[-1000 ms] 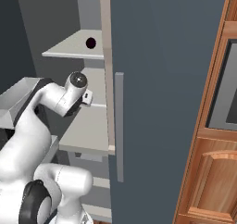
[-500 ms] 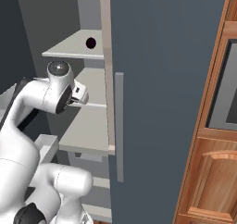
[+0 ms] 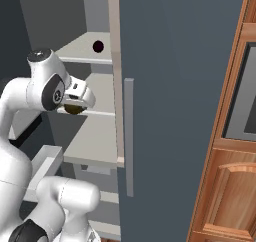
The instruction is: Take the eggplant and avocado out of the freezer and place them in the tupperware container on the counter. Then put the tupperware containing the vegetables back in the freezer.
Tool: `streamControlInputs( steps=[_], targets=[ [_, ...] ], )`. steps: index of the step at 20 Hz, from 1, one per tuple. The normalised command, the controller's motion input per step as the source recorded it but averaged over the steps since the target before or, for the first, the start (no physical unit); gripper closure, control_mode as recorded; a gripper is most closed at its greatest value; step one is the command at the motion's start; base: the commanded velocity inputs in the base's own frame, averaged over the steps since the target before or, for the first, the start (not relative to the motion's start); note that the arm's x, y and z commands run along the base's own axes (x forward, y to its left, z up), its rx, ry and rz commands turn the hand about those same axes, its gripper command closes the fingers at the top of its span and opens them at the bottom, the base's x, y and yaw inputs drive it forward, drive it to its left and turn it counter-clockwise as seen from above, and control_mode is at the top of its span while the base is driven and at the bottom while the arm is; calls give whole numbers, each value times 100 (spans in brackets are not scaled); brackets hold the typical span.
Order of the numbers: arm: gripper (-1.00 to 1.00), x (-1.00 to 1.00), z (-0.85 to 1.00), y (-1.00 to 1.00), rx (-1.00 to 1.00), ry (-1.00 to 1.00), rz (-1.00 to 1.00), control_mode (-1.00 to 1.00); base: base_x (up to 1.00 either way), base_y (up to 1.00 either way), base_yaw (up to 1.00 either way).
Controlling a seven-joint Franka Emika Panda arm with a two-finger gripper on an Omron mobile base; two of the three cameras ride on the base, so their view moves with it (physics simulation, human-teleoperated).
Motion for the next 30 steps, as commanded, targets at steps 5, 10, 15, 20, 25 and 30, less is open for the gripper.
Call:
streamControlInputs(
  steps=[5,10,15,20,25,30],
  targets=[
    [100,-42,29,-21,-5,5,0,-100,0,0,0],
    [100,-37,19,-11,0,2,0,-100,0,0,0],
    [100,-36,0,0,0,-17,3,-100,0,0,0],
    [100,-32,3,0,0,-29,8,-100,0,0,0],
    [100,-17,4,0,0,-4,6,-100,0,0,0],
    [100,0,0,0,0,4,0,-100,0,0,0]
  ],
)
